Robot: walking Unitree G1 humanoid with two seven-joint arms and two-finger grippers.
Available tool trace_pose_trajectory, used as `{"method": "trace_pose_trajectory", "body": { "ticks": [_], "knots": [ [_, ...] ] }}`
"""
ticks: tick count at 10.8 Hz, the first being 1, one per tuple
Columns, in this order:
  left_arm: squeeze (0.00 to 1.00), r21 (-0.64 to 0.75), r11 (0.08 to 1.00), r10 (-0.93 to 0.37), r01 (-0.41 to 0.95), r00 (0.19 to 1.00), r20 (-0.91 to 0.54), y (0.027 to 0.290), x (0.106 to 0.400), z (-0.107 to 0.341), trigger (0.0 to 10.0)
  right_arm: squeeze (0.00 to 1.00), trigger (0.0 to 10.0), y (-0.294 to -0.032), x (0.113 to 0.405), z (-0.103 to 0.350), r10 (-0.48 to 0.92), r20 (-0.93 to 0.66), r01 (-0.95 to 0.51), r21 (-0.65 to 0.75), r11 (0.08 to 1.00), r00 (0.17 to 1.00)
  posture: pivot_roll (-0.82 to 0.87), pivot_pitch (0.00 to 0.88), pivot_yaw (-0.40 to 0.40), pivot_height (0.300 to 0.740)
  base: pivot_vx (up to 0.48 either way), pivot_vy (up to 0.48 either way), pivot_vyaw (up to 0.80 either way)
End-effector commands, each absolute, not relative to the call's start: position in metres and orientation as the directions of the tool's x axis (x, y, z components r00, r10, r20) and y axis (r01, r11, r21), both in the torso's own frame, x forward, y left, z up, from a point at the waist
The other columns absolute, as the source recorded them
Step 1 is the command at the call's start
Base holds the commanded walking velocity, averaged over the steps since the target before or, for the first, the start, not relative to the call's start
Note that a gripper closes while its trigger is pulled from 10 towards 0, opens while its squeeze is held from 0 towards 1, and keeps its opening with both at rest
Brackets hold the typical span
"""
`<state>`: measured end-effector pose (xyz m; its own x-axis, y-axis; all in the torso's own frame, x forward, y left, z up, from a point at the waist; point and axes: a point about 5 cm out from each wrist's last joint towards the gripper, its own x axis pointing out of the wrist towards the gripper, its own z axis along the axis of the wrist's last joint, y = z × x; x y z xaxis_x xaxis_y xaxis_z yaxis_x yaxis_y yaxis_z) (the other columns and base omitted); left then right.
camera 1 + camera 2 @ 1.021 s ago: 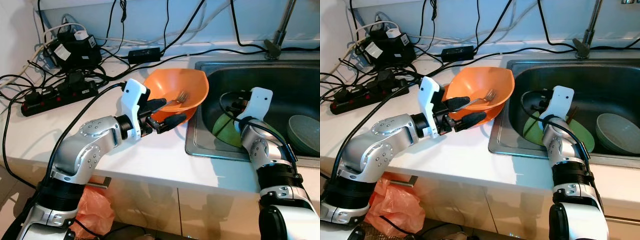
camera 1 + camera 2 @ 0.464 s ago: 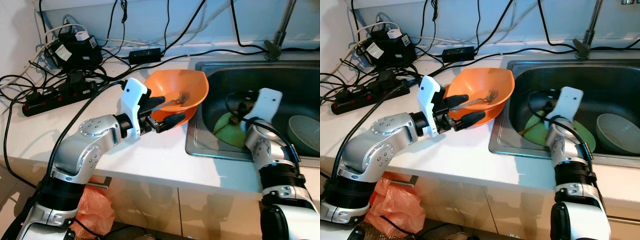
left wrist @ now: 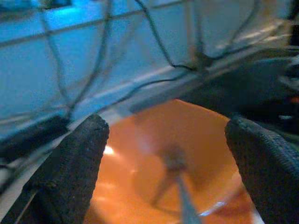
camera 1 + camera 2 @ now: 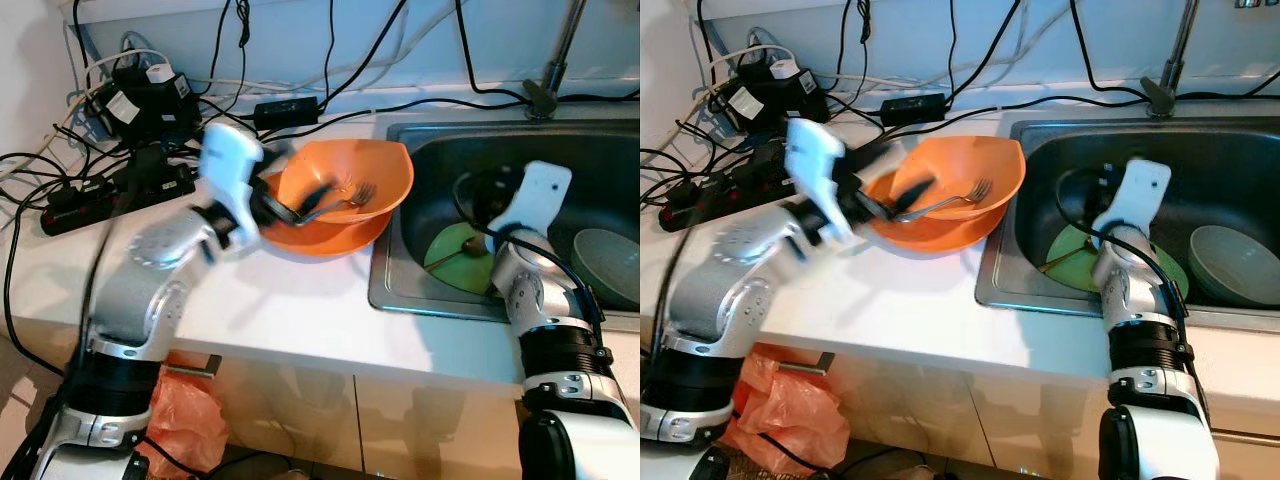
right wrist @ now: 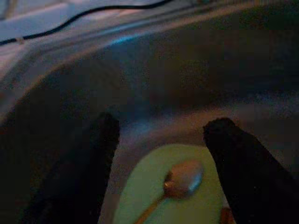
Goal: Kitchen organization
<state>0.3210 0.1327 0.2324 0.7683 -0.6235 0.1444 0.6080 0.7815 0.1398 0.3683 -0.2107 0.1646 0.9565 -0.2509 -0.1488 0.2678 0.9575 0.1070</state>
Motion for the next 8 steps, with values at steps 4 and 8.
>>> {"method": "trace_pose_trajectory", "body": {
  "ticks": [4, 8],
  "knots": [
    [0.00, 0.323, 0.839, -0.510, 0.437, 0.839, 0.188, 0.155, 0.314, 0.199, 10.0, 0.00, 10.0, -0.183, 0.372, 0.184, -0.097, -0.071, 0.108, 0.170, 0.980, 0.993, 0.11, 0.023, 0.153, 0.740, 0.000, 0.000, 0.00],
    [0.00, 0.536, 0.707, -0.633, 0.462, 0.751, 0.187, 0.143, 0.303, 0.193, 10.0, 0.00, 10.0, -0.180, 0.371, 0.188, -0.072, -0.062, 0.082, 0.193, 0.978, 0.996, 0.11, 0.029, 0.149, 0.740, 0.000, 0.000, 0.00]
  ]
}}
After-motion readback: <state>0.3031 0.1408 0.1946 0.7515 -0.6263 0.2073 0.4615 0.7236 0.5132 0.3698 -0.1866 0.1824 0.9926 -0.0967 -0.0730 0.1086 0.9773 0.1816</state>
